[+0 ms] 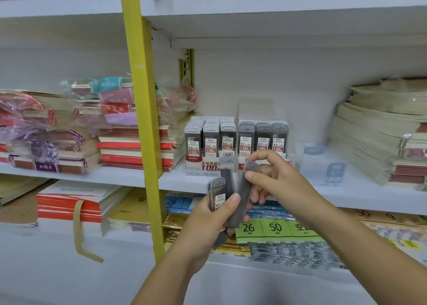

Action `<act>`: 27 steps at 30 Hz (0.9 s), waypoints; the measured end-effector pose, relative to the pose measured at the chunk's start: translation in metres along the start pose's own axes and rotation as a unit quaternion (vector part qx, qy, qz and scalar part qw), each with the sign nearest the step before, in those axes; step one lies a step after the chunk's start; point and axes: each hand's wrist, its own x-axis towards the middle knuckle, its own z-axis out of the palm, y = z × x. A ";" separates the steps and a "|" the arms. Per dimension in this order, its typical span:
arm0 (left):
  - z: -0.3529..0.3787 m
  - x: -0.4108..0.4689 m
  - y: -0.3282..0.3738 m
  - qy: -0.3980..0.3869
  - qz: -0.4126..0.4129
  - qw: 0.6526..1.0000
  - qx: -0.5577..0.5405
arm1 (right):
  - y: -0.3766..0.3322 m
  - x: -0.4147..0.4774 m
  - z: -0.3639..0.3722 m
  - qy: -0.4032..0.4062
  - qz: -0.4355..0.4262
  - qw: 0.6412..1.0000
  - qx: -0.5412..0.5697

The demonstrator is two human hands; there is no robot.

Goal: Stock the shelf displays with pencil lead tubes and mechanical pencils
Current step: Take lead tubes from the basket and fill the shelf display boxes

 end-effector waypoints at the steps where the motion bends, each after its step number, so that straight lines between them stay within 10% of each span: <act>1: 0.000 0.000 0.000 -0.005 -0.005 1.000 0.008 | 0.000 -0.001 -0.001 0.003 0.002 1.000 -0.001; 17: -0.003 0.001 -0.007 0.052 -0.030 0.998 -0.033 | -0.004 -0.008 -0.008 0.058 0.002 0.998 0.026; 22: -0.005 0.007 -0.005 0.080 -0.048 0.996 -0.012 | -0.035 0.004 -0.027 0.239 -0.181 0.951 -0.074; 27: -0.006 0.013 -0.006 0.086 -0.035 0.995 -0.021 | -0.039 0.040 -0.034 0.200 -0.214 0.903 -0.314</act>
